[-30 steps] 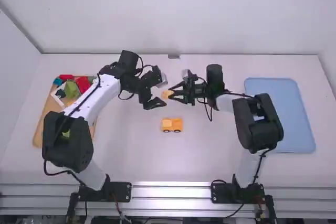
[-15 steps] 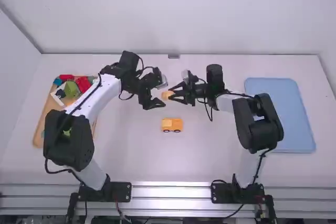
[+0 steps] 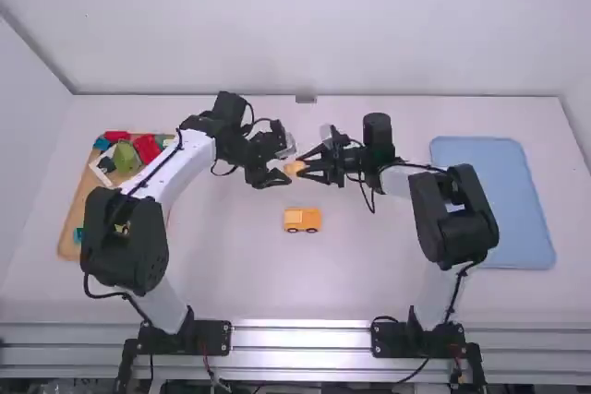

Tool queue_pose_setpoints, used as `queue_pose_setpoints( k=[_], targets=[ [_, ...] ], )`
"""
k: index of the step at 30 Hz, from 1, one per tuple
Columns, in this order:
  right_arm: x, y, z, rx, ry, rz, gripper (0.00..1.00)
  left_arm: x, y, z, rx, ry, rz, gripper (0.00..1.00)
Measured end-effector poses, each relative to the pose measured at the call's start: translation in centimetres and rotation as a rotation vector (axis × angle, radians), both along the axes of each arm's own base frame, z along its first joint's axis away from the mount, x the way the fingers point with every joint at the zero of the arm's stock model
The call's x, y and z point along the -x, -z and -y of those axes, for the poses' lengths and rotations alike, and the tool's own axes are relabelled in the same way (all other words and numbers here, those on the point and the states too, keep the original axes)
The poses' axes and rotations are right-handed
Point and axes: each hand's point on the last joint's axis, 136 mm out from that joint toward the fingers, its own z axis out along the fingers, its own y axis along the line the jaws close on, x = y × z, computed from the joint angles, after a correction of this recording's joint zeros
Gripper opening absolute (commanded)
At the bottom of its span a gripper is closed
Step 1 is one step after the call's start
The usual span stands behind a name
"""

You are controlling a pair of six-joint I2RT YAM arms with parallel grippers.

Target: Assemble lego blocks to make yellow taxi

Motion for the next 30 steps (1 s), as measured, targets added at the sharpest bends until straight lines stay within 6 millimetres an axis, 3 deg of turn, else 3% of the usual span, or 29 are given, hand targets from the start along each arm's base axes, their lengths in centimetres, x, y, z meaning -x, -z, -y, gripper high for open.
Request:
queue_pose_setpoints(
  k=[7, 30],
  targets=[
    [0.0, -0.01, 0.0, 0.0, 0.0, 0.001, 0.28, -0.02, -0.18, 0.18, 0.013, 0.005, 0.003, 0.6],
    [0.0, -0.01, 0.0, 0.0, 0.0, 0.002, 0.28, 0.19, -0.34, 0.52, 0.027, 0.016, 0.0, 0.62]
  ],
)
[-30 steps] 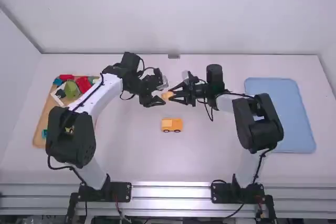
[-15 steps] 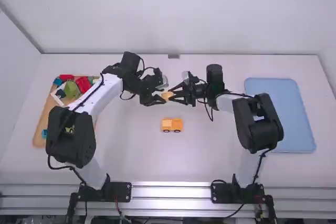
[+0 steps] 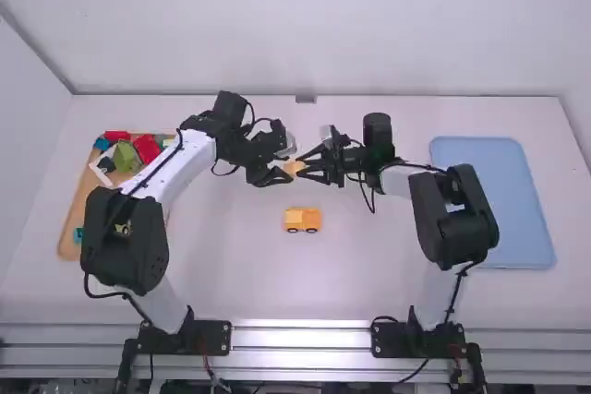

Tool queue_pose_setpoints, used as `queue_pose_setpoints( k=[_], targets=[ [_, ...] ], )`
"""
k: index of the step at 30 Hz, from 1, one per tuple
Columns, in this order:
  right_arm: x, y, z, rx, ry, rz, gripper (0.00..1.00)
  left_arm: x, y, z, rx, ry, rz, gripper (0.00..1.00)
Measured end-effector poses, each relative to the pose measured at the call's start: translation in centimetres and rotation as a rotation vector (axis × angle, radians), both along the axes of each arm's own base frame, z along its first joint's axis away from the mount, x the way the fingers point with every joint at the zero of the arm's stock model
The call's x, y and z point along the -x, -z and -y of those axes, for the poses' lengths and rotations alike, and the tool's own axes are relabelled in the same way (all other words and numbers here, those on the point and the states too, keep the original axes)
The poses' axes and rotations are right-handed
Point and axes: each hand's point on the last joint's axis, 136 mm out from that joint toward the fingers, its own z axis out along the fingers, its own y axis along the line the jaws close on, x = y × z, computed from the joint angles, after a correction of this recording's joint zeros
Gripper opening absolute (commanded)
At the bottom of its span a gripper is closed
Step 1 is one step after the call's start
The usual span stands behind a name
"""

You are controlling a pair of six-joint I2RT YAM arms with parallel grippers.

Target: Assemble lego blocks to make yellow taxi

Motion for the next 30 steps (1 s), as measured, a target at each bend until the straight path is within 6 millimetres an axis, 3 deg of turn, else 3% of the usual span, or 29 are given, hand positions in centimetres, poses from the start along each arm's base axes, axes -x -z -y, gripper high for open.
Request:
queue_pose_setpoints(
  k=[14, 19, 26, 30],
  targets=[
    [-0.02, -0.03, 0.0, -0.001, 0.0, 0.003, 0.27, -0.07, -0.15, 0.4, 0.006, 0.01, 0.014, 0.58],
    [-0.01, -0.03, 0.0, -0.001, 0.0, 0.003, 0.28, -0.06, -0.15, 0.55, 0.005, 0.014, 0.018, 0.48],
    [-0.04, -0.03, -0.01, -0.002, 0.001, 0.014, 0.29, 0.07, -0.11, 0.57, 0.005, 0.015, 0.012, 0.23],
    [-0.05, -0.04, -0.01, -0.003, 0.001, 0.019, 0.36, 0.1, -0.1, 0.61, 0.005, 0.016, 0.011, 0.21]
  ],
)
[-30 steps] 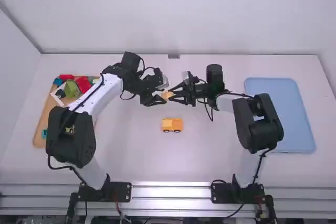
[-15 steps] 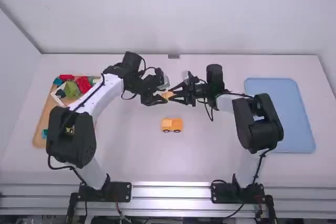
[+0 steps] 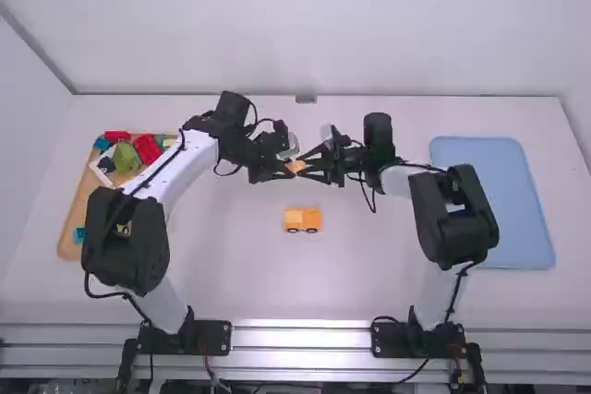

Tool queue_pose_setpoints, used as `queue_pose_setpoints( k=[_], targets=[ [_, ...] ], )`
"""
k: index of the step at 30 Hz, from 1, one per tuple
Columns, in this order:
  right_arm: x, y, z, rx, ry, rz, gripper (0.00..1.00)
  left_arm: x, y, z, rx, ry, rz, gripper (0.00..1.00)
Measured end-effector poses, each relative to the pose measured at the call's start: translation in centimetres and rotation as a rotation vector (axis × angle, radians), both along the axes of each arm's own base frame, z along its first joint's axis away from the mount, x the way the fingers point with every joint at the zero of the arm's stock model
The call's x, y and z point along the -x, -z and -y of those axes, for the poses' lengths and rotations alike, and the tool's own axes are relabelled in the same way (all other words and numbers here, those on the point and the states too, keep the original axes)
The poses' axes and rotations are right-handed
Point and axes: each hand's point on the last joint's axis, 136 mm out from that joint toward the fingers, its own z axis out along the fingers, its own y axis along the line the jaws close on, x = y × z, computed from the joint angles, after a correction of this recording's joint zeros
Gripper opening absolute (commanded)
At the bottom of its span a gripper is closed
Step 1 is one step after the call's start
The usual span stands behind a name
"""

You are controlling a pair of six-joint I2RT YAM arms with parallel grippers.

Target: Assemble lego blocks to make yellow taxi

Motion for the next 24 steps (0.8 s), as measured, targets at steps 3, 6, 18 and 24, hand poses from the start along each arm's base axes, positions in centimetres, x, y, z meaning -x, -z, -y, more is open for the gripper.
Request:
queue_pose_setpoints(
  k=[3, 6, 18, 24],
  targets=[
    [0.0, 0.0, 0.0, 0.002, 0.001, -0.011, 0.58, -0.1, 0.0, 0.0, -0.003, -0.002, 0.003, 0.18],
    [0.0, 0.0, 0.0, 0.001, 0.002, -0.007, 0.99, -0.1, 0.1, 0.0, -0.008, -0.002, 0.004, 0.18],
    [-5.3, 2.4, 3.5, 0.196, 0.383, -0.241, 0.99, 0.0, 1.5, 0.6, -0.109, 0.004, 0.038, 0.17],
    [-5.9, 0.3, 10.4, 0.438, 0.738, -0.264, 0.99, 0.3, 2.5, 2.7, -0.136, 0.007, 0.065, 0.15]
  ],
)
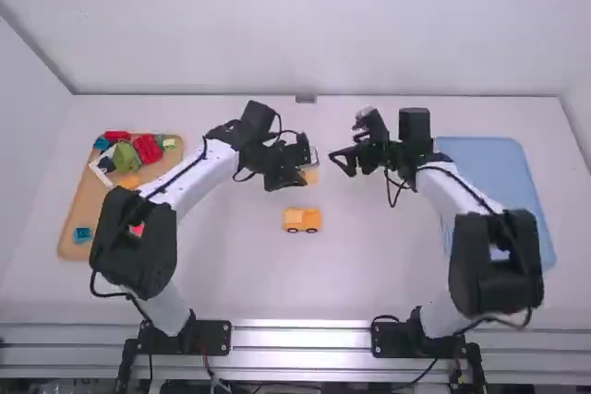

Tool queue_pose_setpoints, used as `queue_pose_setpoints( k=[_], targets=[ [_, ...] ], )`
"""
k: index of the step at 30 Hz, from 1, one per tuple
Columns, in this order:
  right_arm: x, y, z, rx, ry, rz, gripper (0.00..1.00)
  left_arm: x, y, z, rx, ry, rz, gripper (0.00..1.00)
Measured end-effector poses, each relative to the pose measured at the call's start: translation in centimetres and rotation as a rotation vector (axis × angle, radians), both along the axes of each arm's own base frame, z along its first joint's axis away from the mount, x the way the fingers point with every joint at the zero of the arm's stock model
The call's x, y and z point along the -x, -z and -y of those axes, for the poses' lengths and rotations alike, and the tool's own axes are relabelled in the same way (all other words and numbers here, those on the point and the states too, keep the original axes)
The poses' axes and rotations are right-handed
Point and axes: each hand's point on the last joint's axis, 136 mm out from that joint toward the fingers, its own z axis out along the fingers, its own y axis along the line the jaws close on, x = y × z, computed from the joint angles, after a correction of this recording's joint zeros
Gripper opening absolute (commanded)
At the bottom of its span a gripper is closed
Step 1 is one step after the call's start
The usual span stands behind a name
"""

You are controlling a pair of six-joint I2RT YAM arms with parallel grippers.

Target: Assemble lego blocks to make yellow taxi

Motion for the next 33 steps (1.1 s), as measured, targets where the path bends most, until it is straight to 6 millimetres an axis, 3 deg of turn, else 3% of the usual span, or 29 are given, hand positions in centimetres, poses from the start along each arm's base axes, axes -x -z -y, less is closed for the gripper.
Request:
queue_pose_setpoints(
  k=[1, 2, 4, 8, 16, 20, 27, 33],
  targets=[
    [0.3, -1.7, 0.9, 0.038, 0.035, 0.051, 0.98, 0.2, 0.2, 0.3, -0.002, 0.002, 0.002, 0.15],
    [0.4, -2.2, 1.0, 0.044, 0.043, 0.066, 0.99, 0.2, 0.3, 0.4, -0.003, 0.002, 0.002, 0.15],
    [1.8, -5.7, 2.4, 0.083, 0.107, 0.179, 0.98, 0.5, 0.7, 0.9, -0.003, 0.001, 0.0, 0.14],
    [4.5, -8.0, 4.5, 0.104, 0.236, 0.286, 0.99, 0.8, 1.5, 1.5, -0.009, 0.002, -0.019, 0.14],
    [10.1, -5.8, 7.5, 0.102, 0.519, 0.364, 0.99, 2.9, 5.2, 5.7, -0.034, 0.077, -0.08, 0.18],
    [12.0, -5.8, 8.9, 0.076, 0.628, 0.41, 0.99, 4.0, 6.8, 7.6, -0.075, 0.089, -0.084, 0.19],
    [13.4, -7.4, 10.5, 0.036, 0.721, 0.478, 0.99, 5.3, 8.4, 9.9, -0.126, 0.109, -0.057, 0.2],
    [13.3, -7.1, 10.8, 0.045, 0.74, 0.473, 0.99, 5.3, 11.0, 9.5, -0.181, 0.092, -0.086, 0.19]
  ],
)
